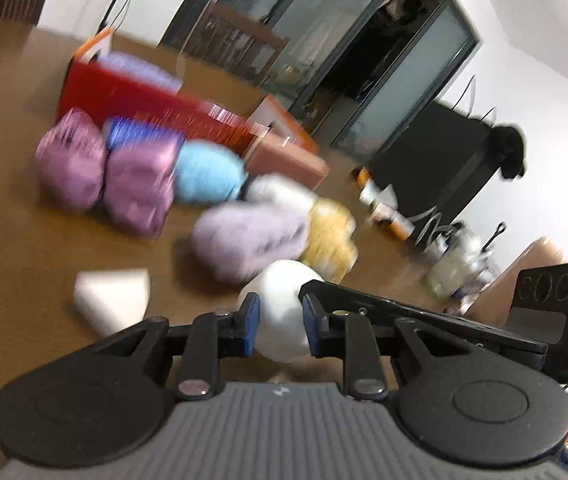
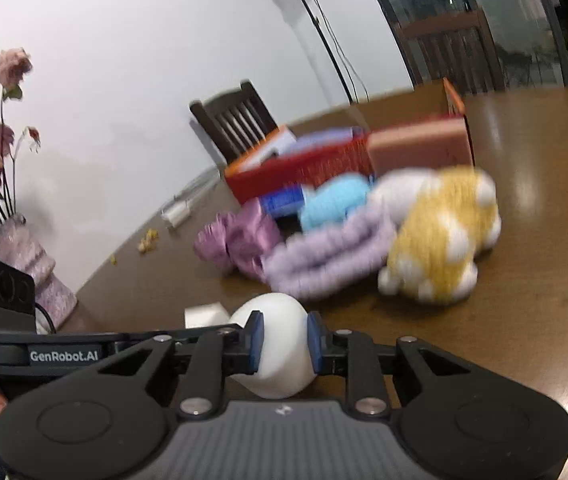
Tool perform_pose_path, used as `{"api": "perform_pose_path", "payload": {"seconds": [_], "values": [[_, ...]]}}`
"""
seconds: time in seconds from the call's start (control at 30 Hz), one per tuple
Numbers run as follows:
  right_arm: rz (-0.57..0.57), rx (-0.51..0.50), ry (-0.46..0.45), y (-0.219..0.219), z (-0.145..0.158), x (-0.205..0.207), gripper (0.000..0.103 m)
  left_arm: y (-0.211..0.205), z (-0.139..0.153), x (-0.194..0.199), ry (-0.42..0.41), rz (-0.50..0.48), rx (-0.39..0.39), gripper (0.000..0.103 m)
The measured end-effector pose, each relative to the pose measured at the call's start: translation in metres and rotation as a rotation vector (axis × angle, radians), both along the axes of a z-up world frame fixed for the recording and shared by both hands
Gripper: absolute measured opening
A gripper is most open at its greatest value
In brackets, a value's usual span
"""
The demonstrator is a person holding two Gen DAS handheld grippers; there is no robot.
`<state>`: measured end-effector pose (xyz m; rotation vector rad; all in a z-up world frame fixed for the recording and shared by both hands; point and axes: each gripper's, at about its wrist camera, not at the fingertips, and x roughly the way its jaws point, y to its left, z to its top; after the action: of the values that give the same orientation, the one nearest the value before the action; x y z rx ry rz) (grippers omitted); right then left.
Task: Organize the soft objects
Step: 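Carry the white puff with the right gripper into the box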
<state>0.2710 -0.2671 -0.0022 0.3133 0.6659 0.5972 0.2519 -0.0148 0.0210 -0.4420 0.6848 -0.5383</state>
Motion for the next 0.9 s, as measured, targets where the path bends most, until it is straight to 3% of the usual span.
{"api": "perform_pose_path", "payload": {"seconds": [0.1,0.23,0.33,0.4,0.53,0.67,0.8,0.9], "values": [[0.002,0.016,-0.079,-0.006,0.033,0.02,0.022,-0.003,0.036,0.033,-0.088,-0.033,0.006,0.024],[-0.002,-0.034,-0.216,-0.01,0.082,0.086,0.022,-0.016,0.081,0.12,-0.173,-0.067,0.035,0.024],[-0.047,-0.042,-0.221,-0.017,0.103,0.164,0.022,-0.03,0.093,0.201,-0.139,-0.14,0.024,0.027],[-0.088,-0.048,-0.193,-0.023,0.108,0.217,0.022,-0.037,0.089,0.261,-0.061,-0.136,-0.019,0.027],[-0.175,-0.028,-0.072,-0.03,0.095,0.322,0.019,-0.055,0.065,0.348,0.02,-0.065,0.0,0.026],[-0.254,-0.094,0.063,-0.024,0.062,0.394,0.019,-0.065,0.03,0.4,0.165,-0.008,0.003,0.026],[-0.293,-0.238,0.088,-0.013,0.038,0.41,0.021,-0.072,0.019,0.411,0.194,0.008,0.092,0.027],[-0.29,-0.247,0.06,-0.014,0.037,0.406,0.021,-0.072,0.023,0.409,0.17,-0.012,0.109,0.036]]}}
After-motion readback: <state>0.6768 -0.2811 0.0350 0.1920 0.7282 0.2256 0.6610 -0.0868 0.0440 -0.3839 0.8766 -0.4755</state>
